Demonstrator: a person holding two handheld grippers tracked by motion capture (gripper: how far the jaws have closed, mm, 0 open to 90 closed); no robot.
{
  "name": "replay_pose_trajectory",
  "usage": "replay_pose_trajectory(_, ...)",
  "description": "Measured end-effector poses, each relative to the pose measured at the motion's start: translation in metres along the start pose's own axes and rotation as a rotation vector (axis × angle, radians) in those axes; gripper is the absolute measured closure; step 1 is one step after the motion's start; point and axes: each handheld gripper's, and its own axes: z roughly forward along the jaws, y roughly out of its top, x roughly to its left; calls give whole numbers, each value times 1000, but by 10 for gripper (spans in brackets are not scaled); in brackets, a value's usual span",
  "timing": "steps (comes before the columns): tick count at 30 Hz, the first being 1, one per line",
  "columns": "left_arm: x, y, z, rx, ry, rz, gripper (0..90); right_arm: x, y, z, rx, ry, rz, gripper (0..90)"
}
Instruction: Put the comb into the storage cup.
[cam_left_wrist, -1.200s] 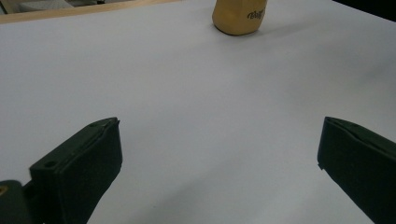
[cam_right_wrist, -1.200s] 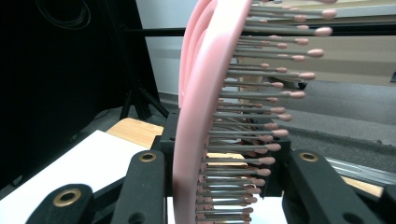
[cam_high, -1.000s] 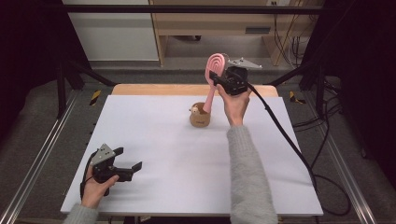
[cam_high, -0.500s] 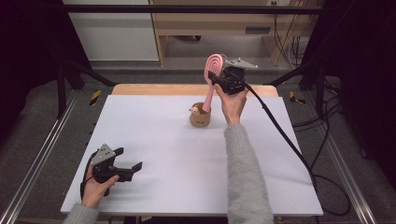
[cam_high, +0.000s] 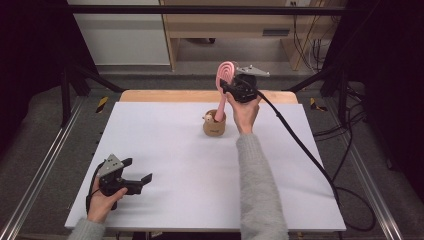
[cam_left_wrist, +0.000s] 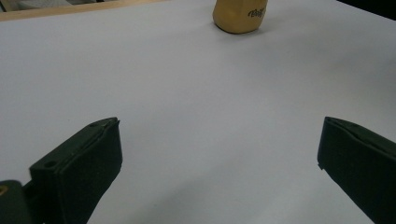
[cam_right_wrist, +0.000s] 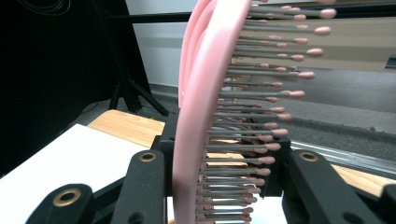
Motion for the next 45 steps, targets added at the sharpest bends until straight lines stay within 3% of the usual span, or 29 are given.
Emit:
replay_pose_trajectory(24, 0, 0, 0, 0, 1, 0, 0, 7, -20, 16, 27, 1, 15, 629)
replay_pose_trajectory(45, -1, 0, 1, 3, 1, 2, 0, 3, -43, 21, 33, 0, 70, 629)
